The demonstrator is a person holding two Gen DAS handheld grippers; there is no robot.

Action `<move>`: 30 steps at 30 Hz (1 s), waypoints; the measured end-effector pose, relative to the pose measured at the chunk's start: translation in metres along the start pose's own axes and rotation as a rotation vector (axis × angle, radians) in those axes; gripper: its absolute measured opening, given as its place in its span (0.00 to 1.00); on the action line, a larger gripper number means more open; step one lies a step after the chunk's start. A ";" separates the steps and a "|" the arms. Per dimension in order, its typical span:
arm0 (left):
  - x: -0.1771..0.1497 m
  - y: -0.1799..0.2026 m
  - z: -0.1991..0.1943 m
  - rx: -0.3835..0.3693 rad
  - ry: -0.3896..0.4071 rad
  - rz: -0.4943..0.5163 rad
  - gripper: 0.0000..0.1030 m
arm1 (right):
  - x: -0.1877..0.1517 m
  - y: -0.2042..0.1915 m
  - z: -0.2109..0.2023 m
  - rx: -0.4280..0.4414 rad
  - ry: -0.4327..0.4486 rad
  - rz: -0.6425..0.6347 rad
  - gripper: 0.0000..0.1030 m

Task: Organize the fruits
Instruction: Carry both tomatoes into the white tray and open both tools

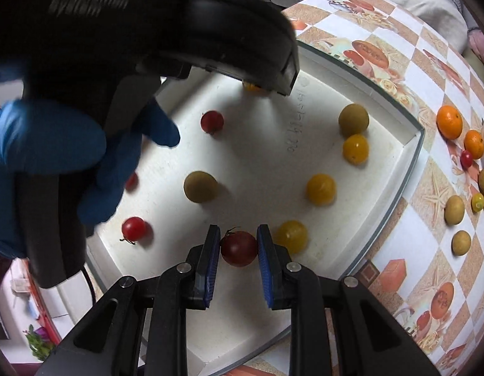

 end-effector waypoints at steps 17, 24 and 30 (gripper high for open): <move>-0.005 0.003 -0.008 0.031 0.005 0.019 0.64 | -0.019 -0.016 -0.004 -0.042 0.026 -0.108 0.78; -0.017 0.004 -0.034 0.041 0.012 0.000 0.64 | -0.025 0.004 -0.030 -0.022 0.039 -0.083 0.86; -0.035 0.005 -0.060 0.065 0.019 -0.023 0.64 | -0.040 0.025 -0.043 0.002 0.001 -0.009 0.92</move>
Point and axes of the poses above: each gripper's, at about its wrist camera, not at the fingertips, and z roughly the way its jaws point, y to its right, x to its top, the point moved 5 cm from there along z, roughly the way its jaws point, and after that the axes turned 15 degrees about -x, right-handed, at the moved point
